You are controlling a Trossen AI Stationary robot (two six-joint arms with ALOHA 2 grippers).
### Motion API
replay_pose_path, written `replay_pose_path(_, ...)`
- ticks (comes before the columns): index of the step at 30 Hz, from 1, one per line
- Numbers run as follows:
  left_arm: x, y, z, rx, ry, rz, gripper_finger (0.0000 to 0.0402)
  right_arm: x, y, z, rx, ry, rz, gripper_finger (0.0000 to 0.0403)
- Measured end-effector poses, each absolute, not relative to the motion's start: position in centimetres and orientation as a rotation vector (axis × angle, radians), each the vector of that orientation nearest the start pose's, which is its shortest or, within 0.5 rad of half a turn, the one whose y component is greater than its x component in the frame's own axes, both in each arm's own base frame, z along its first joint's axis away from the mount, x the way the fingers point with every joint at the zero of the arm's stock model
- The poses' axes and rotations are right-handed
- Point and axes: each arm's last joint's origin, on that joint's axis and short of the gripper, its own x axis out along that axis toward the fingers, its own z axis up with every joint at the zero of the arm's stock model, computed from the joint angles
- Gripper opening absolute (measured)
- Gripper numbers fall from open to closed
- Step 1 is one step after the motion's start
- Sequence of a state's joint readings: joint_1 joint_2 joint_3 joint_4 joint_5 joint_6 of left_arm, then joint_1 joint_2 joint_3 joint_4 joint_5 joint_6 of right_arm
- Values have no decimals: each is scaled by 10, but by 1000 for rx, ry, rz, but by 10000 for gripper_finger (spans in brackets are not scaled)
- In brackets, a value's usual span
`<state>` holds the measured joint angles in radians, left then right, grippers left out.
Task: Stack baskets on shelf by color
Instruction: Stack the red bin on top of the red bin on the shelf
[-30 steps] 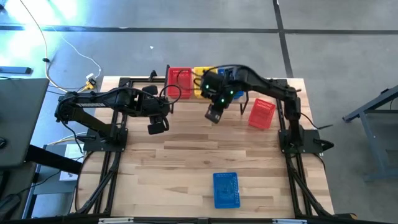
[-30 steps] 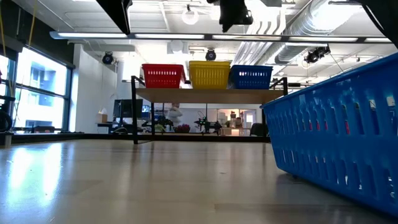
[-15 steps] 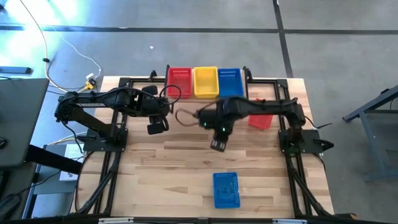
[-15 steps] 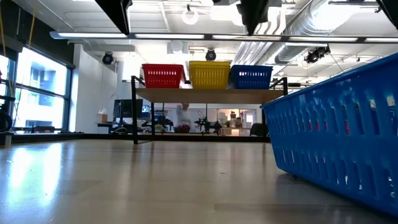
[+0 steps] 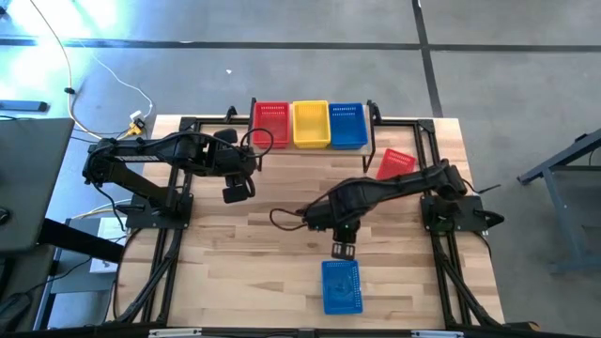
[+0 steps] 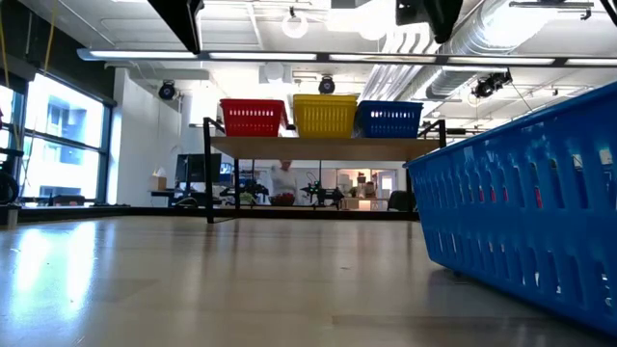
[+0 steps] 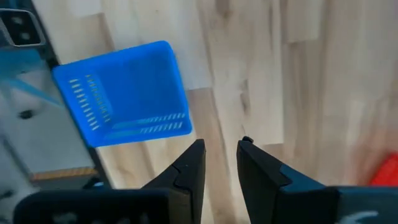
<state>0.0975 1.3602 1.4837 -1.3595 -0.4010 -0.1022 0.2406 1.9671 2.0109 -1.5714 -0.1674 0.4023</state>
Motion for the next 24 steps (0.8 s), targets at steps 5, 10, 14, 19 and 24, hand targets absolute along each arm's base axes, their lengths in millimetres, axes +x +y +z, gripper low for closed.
replay_pose_path(5, 229, 34, 362, 84, 1209, 505, 142, 351, 97, 327, 158, 1531, -32, 78)
replay_pose_path(10, 228, 34, 362, 75, 1217, 512, 142, 330, 88, 333, 136, 1514, -110, 78)
replay_pose_path(14, 228, 34, 362, 65, 1213, 519, 142, 295, 75, 331, 179, 1514, -182, 78)
replay_pose_path(19, 229, 34, 362, 64, 1204, 520, 142, 257, 57, 327, 297, 1413, -224, 78)
replay_pose_path(24, 229, 34, 362, 63, 1201, 520, 142, 225, 32, 317, 312, 1364, -343, 78)
